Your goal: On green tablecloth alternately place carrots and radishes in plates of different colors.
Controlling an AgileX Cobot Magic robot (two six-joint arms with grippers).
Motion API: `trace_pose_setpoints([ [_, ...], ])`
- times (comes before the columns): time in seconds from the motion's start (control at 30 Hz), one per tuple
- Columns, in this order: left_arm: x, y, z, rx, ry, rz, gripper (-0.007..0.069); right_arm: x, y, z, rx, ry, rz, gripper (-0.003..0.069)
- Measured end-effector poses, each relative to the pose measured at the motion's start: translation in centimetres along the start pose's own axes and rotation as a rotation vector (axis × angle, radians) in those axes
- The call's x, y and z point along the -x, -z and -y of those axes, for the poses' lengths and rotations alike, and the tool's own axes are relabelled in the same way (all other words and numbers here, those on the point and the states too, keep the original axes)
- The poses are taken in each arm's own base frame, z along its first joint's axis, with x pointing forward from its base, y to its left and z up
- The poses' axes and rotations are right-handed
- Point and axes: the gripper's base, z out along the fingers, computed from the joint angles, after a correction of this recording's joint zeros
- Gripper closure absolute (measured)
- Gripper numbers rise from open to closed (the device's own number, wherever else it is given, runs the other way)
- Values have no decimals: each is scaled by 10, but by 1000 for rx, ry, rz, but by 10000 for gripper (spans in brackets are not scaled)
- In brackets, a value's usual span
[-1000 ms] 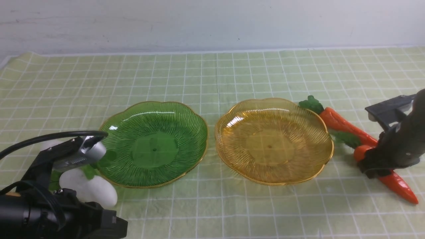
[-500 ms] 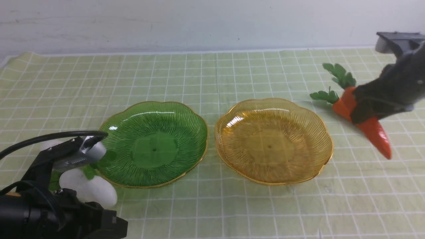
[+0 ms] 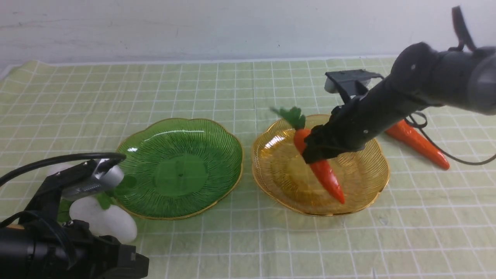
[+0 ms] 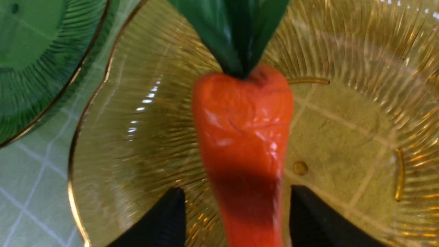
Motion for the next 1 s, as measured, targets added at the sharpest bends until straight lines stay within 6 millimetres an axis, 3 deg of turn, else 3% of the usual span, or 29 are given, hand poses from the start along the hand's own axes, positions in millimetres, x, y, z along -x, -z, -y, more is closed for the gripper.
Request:
trace_pose_setpoints([
  [0.03, 0, 0, 0, 2, -1, -1, 624, 0, -3, 2, -12, 6, 2, 195],
  [0.13, 0, 0, -1, 11, -10, -4, 618, 4, -1, 3, -31, 30, 13, 75],
  [0.27, -1, 0, -2, 19, -17, -8, 618, 19, 14, 13, -84, 78, 42, -1],
  [0.47, -1, 0, -2, 20, -18, -8, 618, 33, 46, 54, -237, 39, 76, 5],
  [0.67, -1, 0, -2, 20, -18, -8, 618, 18, 66, 118, -408, -74, 69, 48],
  [0.7, -1, 0, -2, 20, -18, -8, 618, 17, 66, 121, -412, -83, 69, 48],
  [0.87, -1, 0, -2, 20, -18, -8, 618, -6, 37, 162, -430, -156, -11, 88],
  [1.0, -1, 0, -2, 20, -18, -8, 618, -19, 11, 176, -421, -170, -71, 113],
])
